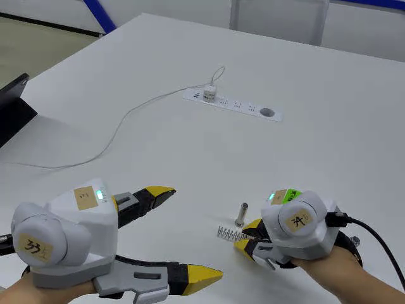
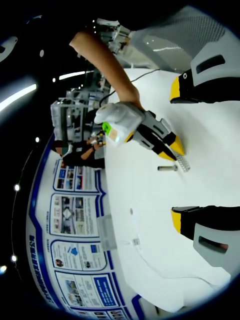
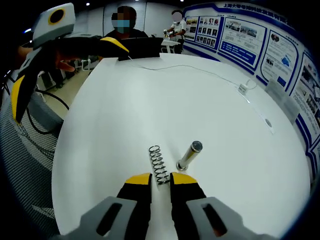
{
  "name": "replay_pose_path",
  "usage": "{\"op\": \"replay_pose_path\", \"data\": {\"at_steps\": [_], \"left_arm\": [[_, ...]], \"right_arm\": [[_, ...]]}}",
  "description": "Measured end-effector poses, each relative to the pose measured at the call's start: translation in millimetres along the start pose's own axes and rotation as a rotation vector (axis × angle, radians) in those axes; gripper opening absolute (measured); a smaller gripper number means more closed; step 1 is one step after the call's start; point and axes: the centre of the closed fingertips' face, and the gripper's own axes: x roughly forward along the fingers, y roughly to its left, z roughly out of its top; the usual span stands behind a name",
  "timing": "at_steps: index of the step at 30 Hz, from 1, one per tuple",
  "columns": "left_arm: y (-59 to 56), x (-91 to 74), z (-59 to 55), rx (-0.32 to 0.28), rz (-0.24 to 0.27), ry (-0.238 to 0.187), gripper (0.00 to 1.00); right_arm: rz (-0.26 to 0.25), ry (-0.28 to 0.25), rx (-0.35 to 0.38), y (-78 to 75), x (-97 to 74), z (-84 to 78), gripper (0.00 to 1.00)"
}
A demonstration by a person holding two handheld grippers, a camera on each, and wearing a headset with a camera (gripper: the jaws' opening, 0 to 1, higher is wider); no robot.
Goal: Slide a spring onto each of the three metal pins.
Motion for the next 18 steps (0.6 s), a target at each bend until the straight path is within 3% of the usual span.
{"op": "replay_pose_path", "data": {"at_steps": [11, 18], "left_arm": [[1.5, 0.4, 3.1, 0.002, -0.005, -0.003, 0.86], [-0.8, 0.6, 3.0, 0.009, -0.014, 0.004, 0.85]], "right_arm": [[0.027, -0.007, 0.021, 3.8, 2.4, 0.1, 0.11], [0.041, 0.005, -0.005, 11.0, -2.9, -2.0, 0.11]]}}
